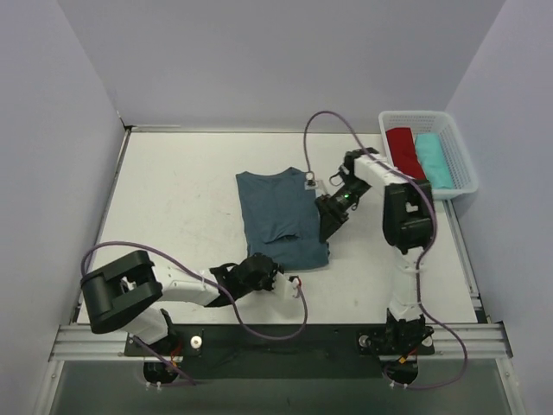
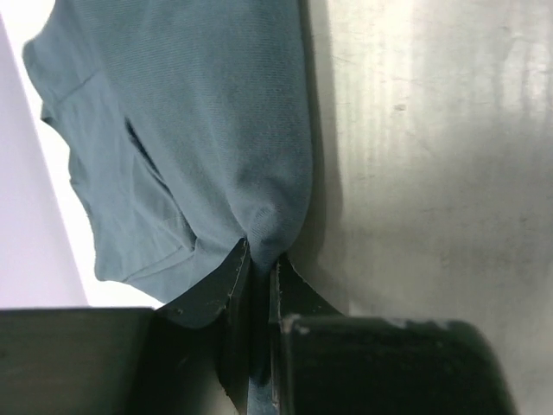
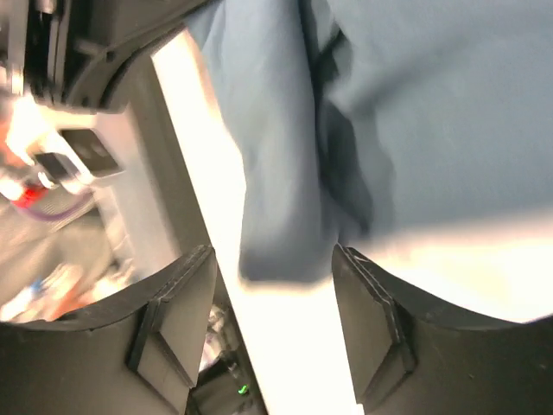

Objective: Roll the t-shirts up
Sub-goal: Roll the T-shirt to the center of the board.

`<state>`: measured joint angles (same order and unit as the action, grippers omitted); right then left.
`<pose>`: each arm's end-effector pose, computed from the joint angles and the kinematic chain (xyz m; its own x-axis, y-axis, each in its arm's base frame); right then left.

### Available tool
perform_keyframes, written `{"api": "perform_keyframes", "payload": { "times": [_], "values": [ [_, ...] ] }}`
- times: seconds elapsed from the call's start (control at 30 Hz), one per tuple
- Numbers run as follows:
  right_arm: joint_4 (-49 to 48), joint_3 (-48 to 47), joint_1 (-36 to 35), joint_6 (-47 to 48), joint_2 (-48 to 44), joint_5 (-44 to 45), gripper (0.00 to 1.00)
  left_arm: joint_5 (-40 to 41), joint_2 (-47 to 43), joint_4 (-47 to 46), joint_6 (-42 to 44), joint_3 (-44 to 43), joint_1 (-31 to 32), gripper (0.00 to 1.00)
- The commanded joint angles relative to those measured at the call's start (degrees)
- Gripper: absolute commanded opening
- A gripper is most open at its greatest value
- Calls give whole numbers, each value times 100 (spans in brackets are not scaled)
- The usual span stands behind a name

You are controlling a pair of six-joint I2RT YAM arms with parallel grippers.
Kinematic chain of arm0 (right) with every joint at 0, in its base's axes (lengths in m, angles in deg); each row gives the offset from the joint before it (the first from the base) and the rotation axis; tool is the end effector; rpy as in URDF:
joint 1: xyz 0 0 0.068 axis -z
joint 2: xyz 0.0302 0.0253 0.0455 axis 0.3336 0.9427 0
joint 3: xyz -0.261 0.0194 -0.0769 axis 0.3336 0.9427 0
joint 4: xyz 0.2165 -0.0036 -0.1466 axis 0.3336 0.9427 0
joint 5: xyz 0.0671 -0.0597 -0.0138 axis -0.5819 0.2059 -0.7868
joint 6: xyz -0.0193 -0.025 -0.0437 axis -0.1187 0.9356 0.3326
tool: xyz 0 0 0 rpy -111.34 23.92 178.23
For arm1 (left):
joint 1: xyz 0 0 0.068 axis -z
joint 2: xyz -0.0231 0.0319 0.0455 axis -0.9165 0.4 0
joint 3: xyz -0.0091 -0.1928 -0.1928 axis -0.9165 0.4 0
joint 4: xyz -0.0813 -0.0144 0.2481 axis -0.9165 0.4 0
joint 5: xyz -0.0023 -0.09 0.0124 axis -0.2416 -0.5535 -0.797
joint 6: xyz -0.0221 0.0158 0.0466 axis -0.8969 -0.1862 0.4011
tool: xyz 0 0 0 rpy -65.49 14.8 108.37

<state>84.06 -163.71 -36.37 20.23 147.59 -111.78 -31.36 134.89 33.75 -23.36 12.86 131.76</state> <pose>0.3779 0.1451 0.1389 -0.6108 -0.6603 -0.4369 -0.6889 0.1713 0.7043 0.1205 -0.2374 0.1244 0.4646 0.8257 -0.3201 0.6712 -0.0925 0.7354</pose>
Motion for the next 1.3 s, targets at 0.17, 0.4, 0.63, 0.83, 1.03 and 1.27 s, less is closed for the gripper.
{"api": "perform_keyframes", "payload": {
  "times": [0.17,0.4,0.63,0.83,1.03,1.27],
  "values": [
    [-3847,3871,311,511,-5177,533,73,-2559,-1116,2231,-987,-630,-978,6],
    [-7243,7258,-1456,793,-8317,1482,91,-3380,-1055,2751,-830,-1026,-1260,9],
    [-8515,8050,-2784,881,-8373,2537,90,-3740,-1082,2883,-742,-1087,-1331,9],
    [-9090,8121,-3058,1109,-7749,2820,90,-3925,-985,3068,-882,-1298,-1445,9],
    [-9493,8288,-3084,1189,-7301,2810,90,-4109,-1011,3164,-1049,-1501,-1603,9],
    [-8934,7692,-2839,653,-6737,3033,50,-4241,-1082,3498,-971,-1553,-1744,9]
  ]
}}
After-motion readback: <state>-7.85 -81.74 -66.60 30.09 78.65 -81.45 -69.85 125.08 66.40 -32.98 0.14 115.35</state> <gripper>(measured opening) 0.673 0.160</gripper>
